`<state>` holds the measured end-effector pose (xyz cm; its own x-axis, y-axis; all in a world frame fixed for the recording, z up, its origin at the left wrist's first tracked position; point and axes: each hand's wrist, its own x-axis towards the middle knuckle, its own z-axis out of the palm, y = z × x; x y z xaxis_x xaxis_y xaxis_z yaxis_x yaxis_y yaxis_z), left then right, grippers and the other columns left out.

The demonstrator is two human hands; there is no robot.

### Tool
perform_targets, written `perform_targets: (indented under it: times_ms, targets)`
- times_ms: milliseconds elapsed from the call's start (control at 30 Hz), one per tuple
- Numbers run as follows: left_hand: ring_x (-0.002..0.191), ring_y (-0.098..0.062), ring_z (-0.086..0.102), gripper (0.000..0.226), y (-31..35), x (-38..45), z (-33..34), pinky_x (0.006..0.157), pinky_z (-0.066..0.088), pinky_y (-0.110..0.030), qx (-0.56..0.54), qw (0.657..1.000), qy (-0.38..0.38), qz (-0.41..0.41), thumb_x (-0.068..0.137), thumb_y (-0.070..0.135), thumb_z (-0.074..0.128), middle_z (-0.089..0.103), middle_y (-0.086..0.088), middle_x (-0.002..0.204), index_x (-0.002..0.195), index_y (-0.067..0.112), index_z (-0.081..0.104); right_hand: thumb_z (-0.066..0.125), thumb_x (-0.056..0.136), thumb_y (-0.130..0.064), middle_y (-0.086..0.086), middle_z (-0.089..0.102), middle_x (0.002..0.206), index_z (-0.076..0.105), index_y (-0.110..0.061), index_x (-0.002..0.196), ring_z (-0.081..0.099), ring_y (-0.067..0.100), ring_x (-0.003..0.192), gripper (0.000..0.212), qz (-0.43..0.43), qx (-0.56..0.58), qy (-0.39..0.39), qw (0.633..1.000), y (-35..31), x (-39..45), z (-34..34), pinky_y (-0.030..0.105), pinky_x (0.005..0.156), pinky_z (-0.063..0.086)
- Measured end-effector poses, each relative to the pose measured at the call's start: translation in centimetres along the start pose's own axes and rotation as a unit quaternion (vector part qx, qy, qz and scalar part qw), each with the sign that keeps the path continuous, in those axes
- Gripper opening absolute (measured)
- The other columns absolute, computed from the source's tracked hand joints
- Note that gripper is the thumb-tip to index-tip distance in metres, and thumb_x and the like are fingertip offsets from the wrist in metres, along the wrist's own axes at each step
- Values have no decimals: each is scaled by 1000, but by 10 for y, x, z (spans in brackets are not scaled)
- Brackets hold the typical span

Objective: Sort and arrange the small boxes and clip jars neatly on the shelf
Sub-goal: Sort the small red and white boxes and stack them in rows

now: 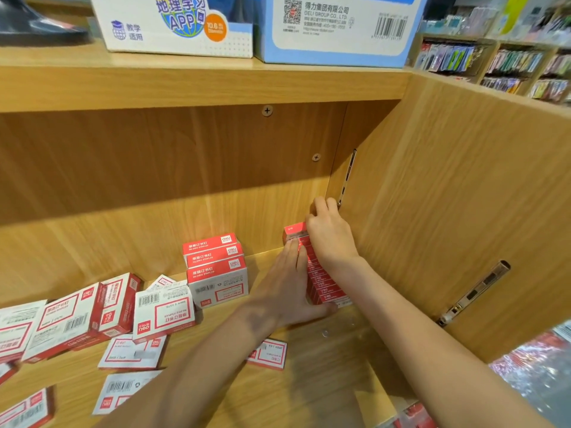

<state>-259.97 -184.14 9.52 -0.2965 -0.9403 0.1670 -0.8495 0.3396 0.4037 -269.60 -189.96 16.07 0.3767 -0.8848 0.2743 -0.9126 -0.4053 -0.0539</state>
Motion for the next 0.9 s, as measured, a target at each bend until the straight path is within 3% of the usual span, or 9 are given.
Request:
perform_targets:
  times_ms: [67, 233, 333, 433, 533, 633, 733, 800, 900]
  targets:
    - [143, -21, -6, 121, 0, -1, 0, 117, 9, -38, 11, 1000, -2, -5, 65, 74, 55, -4, -12, 155, 146, 5, -4, 40, 95, -9, 10, 41, 115, 53, -1, 99, 40, 22, 103, 16, 13, 43, -11, 999, 1, -3, 1, 30, 82, 44]
    - [142, -19, -9, 121, 1, -3, 0, 117, 6, -35, 5, 1000, 4, -6, 67, 72, 56, -8, -10, 155, 146, 6, -7, 35, 98, -20, 7, 44, 120, 48, -6, 123, 37, 22, 111, 31, -9, 30, -50, 998, 5, -15, 1, 31, 87, 42]
    - [142, -17, -11, 122, 1, -5, 0, 117, 5, -34, -3, 1000, 0, -7, 66, 73, 57, -10, -7, 155, 146, 8, -9, 34, 98, -18, 8, 42, 124, 48, -4, 125, 32, 23, 121, 33, 8, 9, -114, 993, 6, -11, 5, 32, 94, 37]
    - [141, -16, -15, 122, 3, -8, -2, 117, 0, -31, -12, 1000, -17, -12, 67, 72, 57, -15, -6, 154, 145, 9, -14, 33, 98, -15, 9, 44, 121, 50, -2, 121, 41, 25, 117, 31, 28, 42, -166, 985, 4, -6, 11, 33, 92, 38]
    - [141, -20, -18, 123, 3, -9, -6, 115, -2, -30, -25, 999, -33, -33, 69, 69, 59, -19, -10, 153, 143, 9, -18, 35, 97, -20, 8, 49, 119, 51, -6, 122, 48, 24, 110, 33, 51, 102, -140, 984, 4, -13, 14, 29, 87, 38]
    - [141, -24, -17, 125, 4, -6, -5, 115, 0, -32, -60, 995, -45, -61, 68, 67, 62, -20, -14, 152, 142, 8, -20, 40, 95, -25, 5, 57, 111, 55, -11, 114, 54, 19, 100, 28, 71, 206, -56, 974, 5, -35, 5, 21, 78, 36]
    - [141, -26, -12, 124, 6, -2, 1, 117, 5, -36, -91, 993, -36, -64, 67, 64, 65, -14, -16, 153, 144, 5, -14, 42, 94, -13, 8, 54, 120, 49, -9, 124, 51, 22, 110, 31, 55, 234, -21, 970, 7, -64, -6, 25, 90, 40]
    - [141, -26, -13, 125, 7, -1, 6, 117, 6, -38, -98, 993, -29, -65, 66, 64, 65, -13, -17, 153, 144, 4, -13, 40, 96, -17, 3, 52, 124, 46, -14, 129, 48, 17, 115, 33, 37, 239, -15, 970, 8, -82, -8, 26, 99, 41]
    - [142, -26, -10, 130, 6, 2, 13, 117, 6, -38, -98, 992, -25, -76, 60, 73, 61, -10, -16, 153, 144, 5, -11, 38, 98, -15, 0, 36, 142, 29, -16, 141, 32, 12, 130, 44, 49, 198, -56, 977, 5, -103, -12, 15, 106, 21]
